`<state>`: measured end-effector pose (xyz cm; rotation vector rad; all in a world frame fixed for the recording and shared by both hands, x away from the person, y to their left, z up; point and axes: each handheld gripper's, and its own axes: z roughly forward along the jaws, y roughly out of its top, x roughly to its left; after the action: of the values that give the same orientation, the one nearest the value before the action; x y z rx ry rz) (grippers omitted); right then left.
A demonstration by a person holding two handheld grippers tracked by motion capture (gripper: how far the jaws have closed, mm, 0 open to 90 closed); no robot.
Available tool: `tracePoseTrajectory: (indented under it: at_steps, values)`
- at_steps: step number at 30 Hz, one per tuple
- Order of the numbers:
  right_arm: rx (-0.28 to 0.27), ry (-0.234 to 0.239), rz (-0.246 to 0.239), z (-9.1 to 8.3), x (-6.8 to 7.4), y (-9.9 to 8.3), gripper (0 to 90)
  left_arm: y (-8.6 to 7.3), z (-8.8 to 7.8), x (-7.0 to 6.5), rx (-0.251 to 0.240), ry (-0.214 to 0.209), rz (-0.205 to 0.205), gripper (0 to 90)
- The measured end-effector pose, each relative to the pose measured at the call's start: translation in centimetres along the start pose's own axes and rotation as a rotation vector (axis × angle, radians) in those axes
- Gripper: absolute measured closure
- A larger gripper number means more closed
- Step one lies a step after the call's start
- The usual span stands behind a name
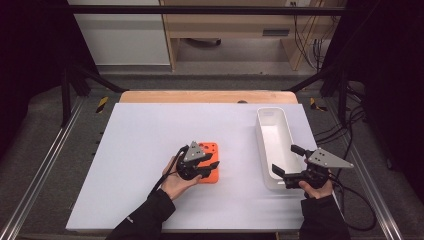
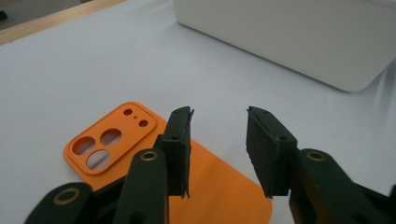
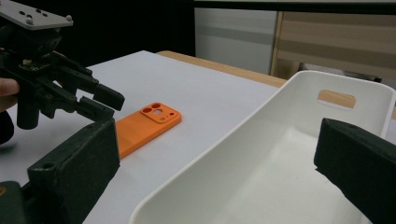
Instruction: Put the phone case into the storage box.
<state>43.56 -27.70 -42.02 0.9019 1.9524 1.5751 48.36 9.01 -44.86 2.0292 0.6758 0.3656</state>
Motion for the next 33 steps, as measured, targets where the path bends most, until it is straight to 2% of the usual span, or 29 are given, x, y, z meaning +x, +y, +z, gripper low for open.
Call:
tracePoseTrajectory:
  at_steps: [11,15,17,19,23,27,29,33]
  values:
    - [0.001,-0.001,-0.002,0.0,0.0,0.0,0.6,-0.1,0.5,0.1,0.023,-0.019,-0.051,73.9]
    - [0.002,0.0,-0.001,0.0,0.0,0.0,0.6,-0.1,0.7,-0.1,0.031,-0.023,-0.05,78.3]
    - [0.003,-0.001,-0.001,0.0,0.0,0.0,0.6,-0.2,0.9,-0.2,0.04,-0.034,-0.054,81.3]
    - [0.004,-0.002,-0.001,0.0,0.0,0.0,0.6,-0.3,1.2,-0.2,0.056,-0.063,-0.067,84.6]
    - [0.001,0.001,-0.002,0.0,0.0,0.0,0.6,-0.5,1.6,-0.3,0.087,-0.074,-0.064,89.3]
    - [0.001,-0.002,-0.001,0.0,0.0,0.0,0.6,-0.6,1.9,-0.5,0.096,-0.081,-0.055,89.9]
    - [0.002,-0.001,-0.002,0.0,0.0,0.0,0.6,-0.6,2.1,-0.7,0.107,-0.104,-0.055,90.0]
    - [0.001,-0.001,-0.002,0.0,0.0,0.0,0.6,-0.7,2.5,-0.9,0.115,-0.098,-0.038,89.9]
